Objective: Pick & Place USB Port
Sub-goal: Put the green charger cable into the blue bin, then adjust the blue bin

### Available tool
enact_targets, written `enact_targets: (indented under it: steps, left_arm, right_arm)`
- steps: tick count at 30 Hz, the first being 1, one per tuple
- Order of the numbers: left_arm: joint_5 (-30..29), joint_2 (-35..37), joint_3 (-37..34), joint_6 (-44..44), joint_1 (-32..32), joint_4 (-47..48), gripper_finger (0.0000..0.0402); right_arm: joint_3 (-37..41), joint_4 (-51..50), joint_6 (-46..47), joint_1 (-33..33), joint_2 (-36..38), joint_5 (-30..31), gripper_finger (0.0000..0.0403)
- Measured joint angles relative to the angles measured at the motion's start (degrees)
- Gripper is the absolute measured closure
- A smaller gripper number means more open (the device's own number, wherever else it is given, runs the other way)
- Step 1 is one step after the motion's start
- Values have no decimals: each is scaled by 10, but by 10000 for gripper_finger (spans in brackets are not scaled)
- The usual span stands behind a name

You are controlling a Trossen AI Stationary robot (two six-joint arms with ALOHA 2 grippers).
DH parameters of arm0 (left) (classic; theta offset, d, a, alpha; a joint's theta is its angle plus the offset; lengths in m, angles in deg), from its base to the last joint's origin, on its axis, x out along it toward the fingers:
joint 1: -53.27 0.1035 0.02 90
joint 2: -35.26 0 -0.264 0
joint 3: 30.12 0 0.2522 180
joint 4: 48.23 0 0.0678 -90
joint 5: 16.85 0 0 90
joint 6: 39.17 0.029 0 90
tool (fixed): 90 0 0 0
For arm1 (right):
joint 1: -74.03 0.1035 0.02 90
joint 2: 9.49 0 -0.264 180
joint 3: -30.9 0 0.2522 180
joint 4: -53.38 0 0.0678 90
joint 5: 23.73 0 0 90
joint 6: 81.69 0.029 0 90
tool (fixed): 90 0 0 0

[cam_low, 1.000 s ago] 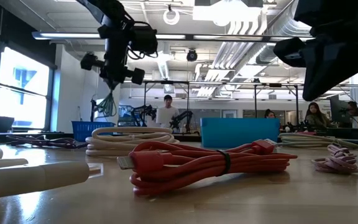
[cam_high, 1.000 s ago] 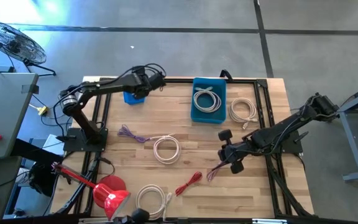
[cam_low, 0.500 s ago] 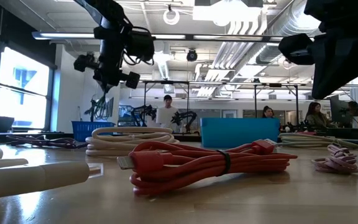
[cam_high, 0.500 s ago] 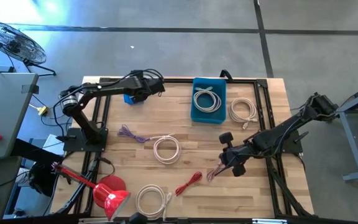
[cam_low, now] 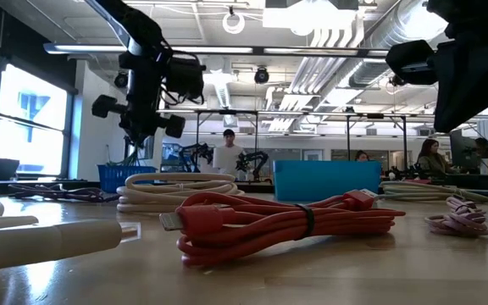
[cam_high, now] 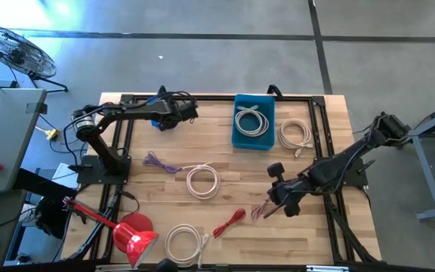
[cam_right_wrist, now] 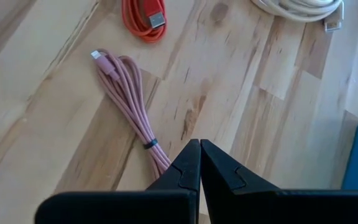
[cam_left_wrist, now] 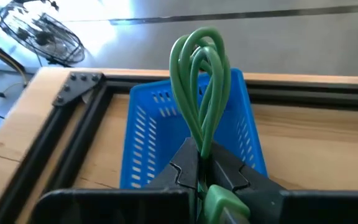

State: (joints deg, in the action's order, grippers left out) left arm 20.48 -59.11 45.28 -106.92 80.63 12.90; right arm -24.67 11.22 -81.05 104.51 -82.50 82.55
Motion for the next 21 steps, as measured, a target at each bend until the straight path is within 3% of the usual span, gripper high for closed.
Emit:
enact_targets:
  steps: [5,10,21]
  left_arm:
    - [-8,0,-5,50,3,-15,394]
    - [7,0,-5,136,13,-42,367]
    - [236,0,-5,147,76,-85,325]
  right_arm:
    - [0,0,9,8,0,-1,402]
    - [0,0,9,8,0,2,402]
    - [0,0,9,8,0,-2,402]
